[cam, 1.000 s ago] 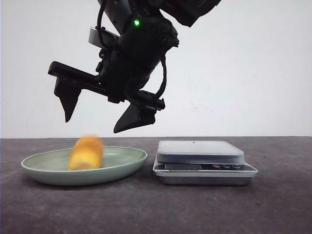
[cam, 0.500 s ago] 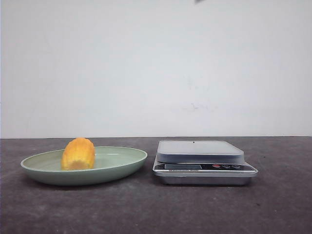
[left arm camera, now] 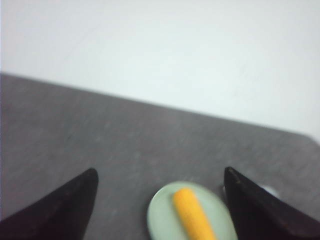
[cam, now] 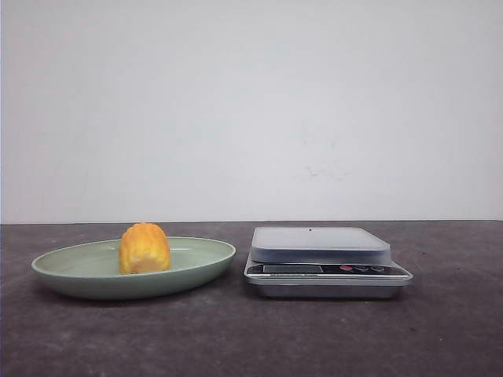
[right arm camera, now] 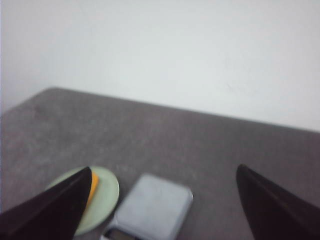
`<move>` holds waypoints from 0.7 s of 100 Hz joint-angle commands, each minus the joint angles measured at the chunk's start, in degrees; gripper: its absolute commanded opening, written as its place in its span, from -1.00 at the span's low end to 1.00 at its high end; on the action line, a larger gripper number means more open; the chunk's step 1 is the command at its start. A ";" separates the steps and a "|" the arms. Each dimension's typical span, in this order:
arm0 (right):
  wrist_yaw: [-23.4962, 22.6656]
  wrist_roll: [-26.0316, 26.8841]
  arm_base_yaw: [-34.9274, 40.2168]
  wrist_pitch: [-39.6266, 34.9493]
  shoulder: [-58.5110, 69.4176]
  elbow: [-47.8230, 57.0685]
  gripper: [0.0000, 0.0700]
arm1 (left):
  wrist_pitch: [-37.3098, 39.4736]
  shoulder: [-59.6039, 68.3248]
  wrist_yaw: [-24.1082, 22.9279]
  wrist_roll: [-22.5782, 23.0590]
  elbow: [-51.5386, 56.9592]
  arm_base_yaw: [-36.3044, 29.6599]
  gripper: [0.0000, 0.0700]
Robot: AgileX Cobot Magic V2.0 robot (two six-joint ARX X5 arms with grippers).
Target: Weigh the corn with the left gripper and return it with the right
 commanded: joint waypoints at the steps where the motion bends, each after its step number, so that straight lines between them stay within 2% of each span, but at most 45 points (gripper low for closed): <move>1: -0.09 1.27 0.42 -0.74 -0.74 0.52 0.21 | 2.25 -0.04 2.34 0.96 -0.46 -0.31 0.05; 7: -0.13 1.44 0.42 -1.16 -1.95 0.07 -0.27 | 4.00 -0.04 4.11 0.96 -1.66 -0.31 -0.34; 9: -0.11 1.44 0.42 -1.22 -2.25 -0.22 -0.50 | 4.68 -0.02 4.48 0.96 -2.14 -0.31 -0.52; 10: -0.11 1.44 0.42 -1.25 -2.45 -0.44 -0.70 | 5.03 -0.02 4.63 0.98 -2.43 -0.31 -0.62; 13: -0.13 1.44 0.42 -1.20 -2.67 -0.87 -1.00 | 6.19 -0.02 4.98 0.98 -3.32 -0.31 -0.95; 14: -0.11 1.42 0.42 -1.16 -2.69 -1.07 -1.00 | 6.67 -0.02 5.09 1.01 -3.67 -0.31 -1.00; 35: -0.15 3.21 0.39 3.69 -2.91 -6.51 -0.97 | 16.39 0.39 7.15 0.50 -10.64 -0.28 -0.97; 44: -0.15 4.76 0.42 4.87 -2.51 -7.98 -0.97 | 16.70 1.84 7.13 0.46 -10.99 -0.31 -0.96; 70: -0.09 4.66 0.39 4.79 -1.86 -7.98 -0.97 | 16.72 2.62 7.10 0.50 -10.97 -0.28 -0.94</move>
